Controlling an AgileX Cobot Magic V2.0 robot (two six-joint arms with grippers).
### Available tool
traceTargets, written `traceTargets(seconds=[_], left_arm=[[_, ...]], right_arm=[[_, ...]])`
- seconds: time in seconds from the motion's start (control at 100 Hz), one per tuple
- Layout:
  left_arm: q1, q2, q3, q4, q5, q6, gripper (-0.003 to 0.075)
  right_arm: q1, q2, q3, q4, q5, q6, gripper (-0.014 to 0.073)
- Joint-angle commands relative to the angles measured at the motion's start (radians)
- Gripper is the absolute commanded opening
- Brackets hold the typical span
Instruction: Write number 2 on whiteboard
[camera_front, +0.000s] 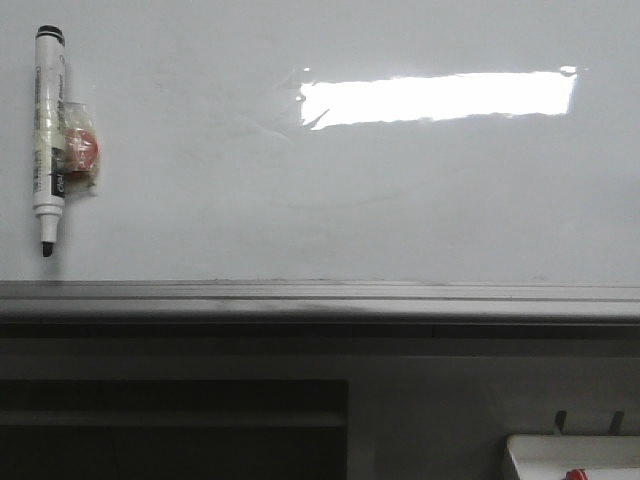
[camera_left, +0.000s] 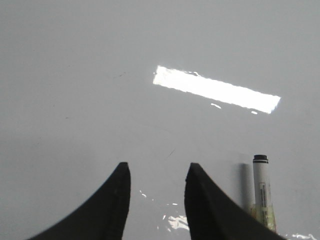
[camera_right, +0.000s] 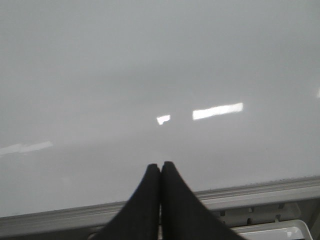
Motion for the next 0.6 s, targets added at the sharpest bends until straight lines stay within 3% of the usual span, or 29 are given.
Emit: traceTargets(seconds=[0.0, 0.4, 0.59], left_arm=[[-0.013, 0.02, -0.026, -0.028, -0.047, 0.054, 0.0253], [-0.259, 0.02, -0.01, -0.034, -0.076, 0.128, 0.0253], [-0.345, 0.02, 0.033, -0.033, -0.144, 0.128, 0.0253]], right_arm=[[0.001, 0.019, -0.033, 0.001, -0.065, -0.001, -0.006], [0.213, 0.019, -0.033, -0.031, -0.049, -0.024, -0.006], [0.237, 0.019, -0.033, -0.026, -0.049, -0.024, -0.006]])
